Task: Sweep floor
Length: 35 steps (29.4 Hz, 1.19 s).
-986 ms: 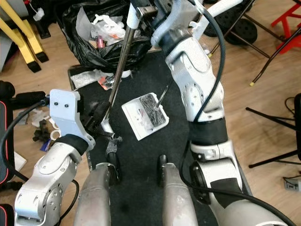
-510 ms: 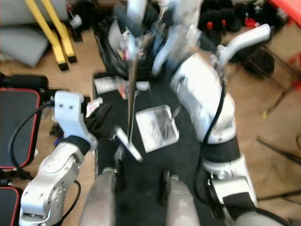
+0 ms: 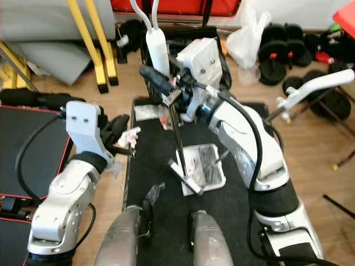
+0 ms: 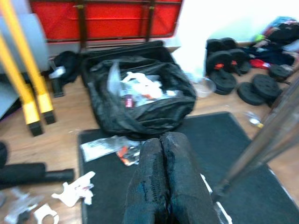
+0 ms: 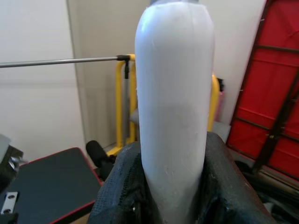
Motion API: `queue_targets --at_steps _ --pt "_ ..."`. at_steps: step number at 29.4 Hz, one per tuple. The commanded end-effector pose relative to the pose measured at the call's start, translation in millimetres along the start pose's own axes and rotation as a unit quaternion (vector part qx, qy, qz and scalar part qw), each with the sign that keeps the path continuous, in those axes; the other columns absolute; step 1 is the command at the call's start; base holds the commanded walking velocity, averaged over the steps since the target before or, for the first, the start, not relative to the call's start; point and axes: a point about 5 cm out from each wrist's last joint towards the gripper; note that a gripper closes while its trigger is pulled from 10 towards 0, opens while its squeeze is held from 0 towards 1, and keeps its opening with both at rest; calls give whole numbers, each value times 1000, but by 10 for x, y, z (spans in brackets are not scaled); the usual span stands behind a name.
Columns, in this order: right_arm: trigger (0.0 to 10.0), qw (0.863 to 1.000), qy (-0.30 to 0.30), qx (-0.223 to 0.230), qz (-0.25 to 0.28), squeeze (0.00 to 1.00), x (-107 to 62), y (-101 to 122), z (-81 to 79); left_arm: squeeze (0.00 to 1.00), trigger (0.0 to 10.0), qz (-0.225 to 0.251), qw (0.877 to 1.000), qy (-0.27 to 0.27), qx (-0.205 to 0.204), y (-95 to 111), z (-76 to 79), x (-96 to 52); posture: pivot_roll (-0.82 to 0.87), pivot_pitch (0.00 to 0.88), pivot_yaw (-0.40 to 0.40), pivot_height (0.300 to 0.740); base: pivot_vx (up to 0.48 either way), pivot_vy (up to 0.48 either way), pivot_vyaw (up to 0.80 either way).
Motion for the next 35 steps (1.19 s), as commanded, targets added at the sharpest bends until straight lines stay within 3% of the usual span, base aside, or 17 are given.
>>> queue_targets --at_steps 1,4,13,21,28,35 --pt "10000 1000 19 -5 13 0 -35 50 -51 0 10000 -2 1000 -23 10 -38 53 -7 -81 167 -141 740 480 0 800" --pt "10000 1000 25 -6 11 0 -49 35 -72 0 10000 6 1000 -25 12 -19 58 12 -79 161 -138 740 480 0 800" --pt "10000 999 27 -21 -13 0 -89 -63 -112 0 10000 20 999 -19 18 16 7 105 -75 139 -125 740 0 0 0" --pt "10000 999 45 -16 -16 0 -108 -95 -148 0 10000 25 999 -27 17 11 49 127 -76 126 -137 740 0 0 0" --pt "10000 998 59 -5 -33 0 -137 -154 -184 0 10000 29 999 -38 9 15 85 117 -78 126 -133 740 405 0 800" --pt "10000 997 66 -6 -41 0 -161 -194 -223 0 10000 23 999 -41 8 -10 95 119 -79 126 -131 740 0 0 0"
Point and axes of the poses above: a point about 5 cm out from each wrist's last joint towards the gripper, its own x axis pointing out of the wrist towards the gripper, its own y axis along the axis of the wrist's last joint, z = x × y, and after that the axes turned 6 degrees about x, right-handed
